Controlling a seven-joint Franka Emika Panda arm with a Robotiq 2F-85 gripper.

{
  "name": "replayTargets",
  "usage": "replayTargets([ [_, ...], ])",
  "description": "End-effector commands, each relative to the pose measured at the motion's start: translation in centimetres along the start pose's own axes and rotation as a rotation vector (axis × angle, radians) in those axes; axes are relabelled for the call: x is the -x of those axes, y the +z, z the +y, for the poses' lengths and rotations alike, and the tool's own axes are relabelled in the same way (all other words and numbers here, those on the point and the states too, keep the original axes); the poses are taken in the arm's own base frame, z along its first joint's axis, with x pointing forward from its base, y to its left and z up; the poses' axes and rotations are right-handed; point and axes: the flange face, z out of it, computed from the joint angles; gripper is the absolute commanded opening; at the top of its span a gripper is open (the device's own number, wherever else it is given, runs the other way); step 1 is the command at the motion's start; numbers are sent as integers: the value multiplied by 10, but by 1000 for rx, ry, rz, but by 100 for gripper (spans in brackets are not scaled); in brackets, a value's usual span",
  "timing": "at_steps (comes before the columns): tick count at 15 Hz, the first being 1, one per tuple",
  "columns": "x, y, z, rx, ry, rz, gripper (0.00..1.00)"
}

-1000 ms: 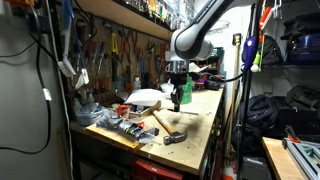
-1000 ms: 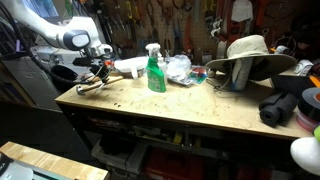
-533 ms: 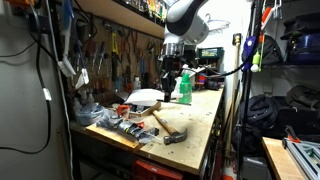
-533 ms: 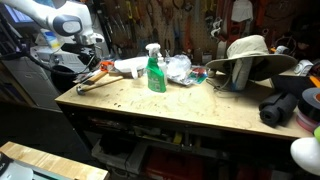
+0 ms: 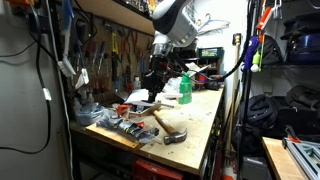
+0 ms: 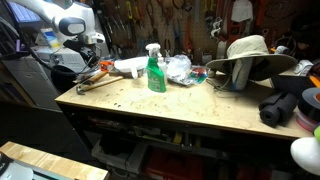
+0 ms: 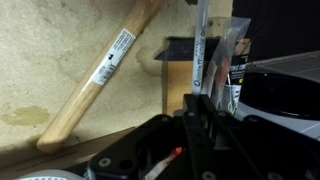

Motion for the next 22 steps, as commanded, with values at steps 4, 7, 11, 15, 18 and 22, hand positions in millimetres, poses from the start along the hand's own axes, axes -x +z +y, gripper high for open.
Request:
replayTargets([
  [4, -30, 40, 0, -18, 58, 13, 2],
  [7, -35, 60, -2, -9, 58, 6, 2],
  [11, -42, 78, -2, -9, 82, 4, 2],
  [15, -50, 87, -2, -4, 105, 20, 2],
  [18, -55, 93, -3, 14, 97, 23, 2],
  [22, -58, 96, -2, 20, 81, 24, 2],
])
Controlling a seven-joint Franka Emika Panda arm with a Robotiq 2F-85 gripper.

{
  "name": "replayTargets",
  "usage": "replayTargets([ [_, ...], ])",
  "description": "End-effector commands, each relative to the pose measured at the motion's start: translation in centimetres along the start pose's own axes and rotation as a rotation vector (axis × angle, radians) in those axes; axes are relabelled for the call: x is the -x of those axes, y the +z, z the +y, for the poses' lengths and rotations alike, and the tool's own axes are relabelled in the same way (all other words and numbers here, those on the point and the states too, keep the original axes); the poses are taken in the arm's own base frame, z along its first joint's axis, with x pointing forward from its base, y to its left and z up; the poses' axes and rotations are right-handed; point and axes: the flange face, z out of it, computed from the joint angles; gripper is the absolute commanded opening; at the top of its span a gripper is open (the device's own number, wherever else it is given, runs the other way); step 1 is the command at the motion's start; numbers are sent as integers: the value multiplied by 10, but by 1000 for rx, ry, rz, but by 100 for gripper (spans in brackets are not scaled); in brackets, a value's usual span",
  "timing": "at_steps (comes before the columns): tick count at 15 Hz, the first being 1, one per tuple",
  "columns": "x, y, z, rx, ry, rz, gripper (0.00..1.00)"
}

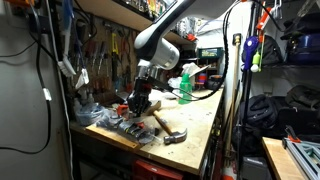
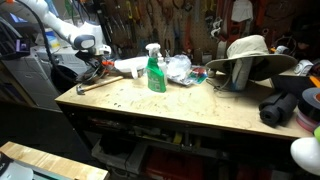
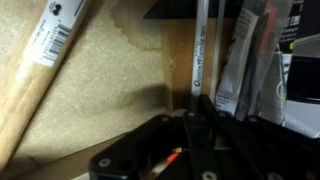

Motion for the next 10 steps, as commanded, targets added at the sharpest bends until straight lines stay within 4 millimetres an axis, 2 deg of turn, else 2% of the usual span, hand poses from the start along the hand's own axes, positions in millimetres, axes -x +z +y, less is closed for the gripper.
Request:
replayTargets([
  [1, -6, 6, -3, 15, -4, 16, 35],
  [2, -6, 6, -4, 15, -8, 24, 36],
  [4, -5, 2, -6, 15, -17, 39, 49],
  [8, -1, -9, -11, 11, -43, 62, 80],
  [10, 9, -18, -11, 24, -76, 27, 95],
])
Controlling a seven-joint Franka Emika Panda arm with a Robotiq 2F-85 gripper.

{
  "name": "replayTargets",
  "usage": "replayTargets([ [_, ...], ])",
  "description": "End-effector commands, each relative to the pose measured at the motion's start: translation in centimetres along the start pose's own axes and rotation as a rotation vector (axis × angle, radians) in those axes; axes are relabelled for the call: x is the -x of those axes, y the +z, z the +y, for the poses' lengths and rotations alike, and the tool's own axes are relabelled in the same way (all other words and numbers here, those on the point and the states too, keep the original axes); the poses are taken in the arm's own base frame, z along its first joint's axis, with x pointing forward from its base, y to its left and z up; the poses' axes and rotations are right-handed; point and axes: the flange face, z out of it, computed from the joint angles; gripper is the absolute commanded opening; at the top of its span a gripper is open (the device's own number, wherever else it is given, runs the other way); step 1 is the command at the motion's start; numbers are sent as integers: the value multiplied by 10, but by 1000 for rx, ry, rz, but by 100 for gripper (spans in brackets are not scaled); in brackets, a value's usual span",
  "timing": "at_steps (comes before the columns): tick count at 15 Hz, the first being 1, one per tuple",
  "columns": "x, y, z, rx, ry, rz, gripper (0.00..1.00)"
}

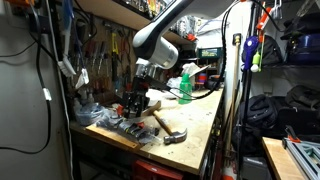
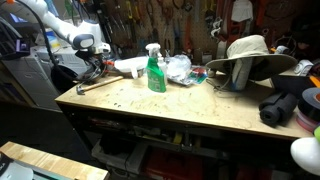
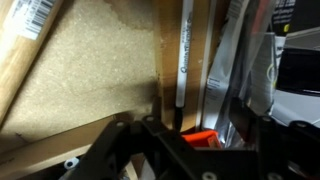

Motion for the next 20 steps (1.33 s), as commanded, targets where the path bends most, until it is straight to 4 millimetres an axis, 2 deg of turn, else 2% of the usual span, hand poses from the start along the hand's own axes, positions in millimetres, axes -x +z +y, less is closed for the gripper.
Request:
replayTargets([
  [1, 20, -19, -1, 32, -78, -49, 99],
  [6, 72, -65, 7, 157, -169, -91, 100],
  [11, 125, -105, 32, 305, -206, -66, 100],
  [17, 172, -151, 63, 326, -215, -9, 100],
  [18, 146, -139, 57, 323, -198, -39, 100],
  [20, 150, -147, 58, 322, -196, -25, 100],
])
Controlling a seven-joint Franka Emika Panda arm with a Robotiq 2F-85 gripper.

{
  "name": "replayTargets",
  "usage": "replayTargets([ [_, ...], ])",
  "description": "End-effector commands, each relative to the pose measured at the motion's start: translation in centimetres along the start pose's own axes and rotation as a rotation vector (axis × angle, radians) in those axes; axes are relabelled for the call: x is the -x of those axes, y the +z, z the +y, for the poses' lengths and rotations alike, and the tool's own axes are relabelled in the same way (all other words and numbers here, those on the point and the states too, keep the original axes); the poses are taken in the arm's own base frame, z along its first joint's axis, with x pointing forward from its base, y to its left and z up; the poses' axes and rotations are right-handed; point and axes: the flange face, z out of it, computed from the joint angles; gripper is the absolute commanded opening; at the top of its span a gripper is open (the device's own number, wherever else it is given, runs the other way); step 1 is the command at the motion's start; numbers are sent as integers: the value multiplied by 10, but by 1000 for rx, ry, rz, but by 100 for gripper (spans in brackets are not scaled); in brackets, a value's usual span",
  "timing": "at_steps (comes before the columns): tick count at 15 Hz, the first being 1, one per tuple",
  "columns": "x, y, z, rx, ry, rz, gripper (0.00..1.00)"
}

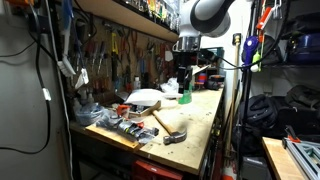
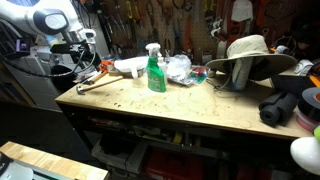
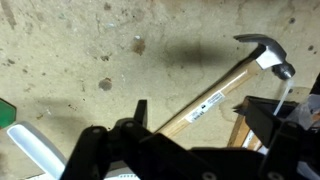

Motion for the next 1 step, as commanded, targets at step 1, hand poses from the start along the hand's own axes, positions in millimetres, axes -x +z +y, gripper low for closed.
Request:
replayTargets([
  [1, -1, 0, -1, 0, -1, -2, 100],
])
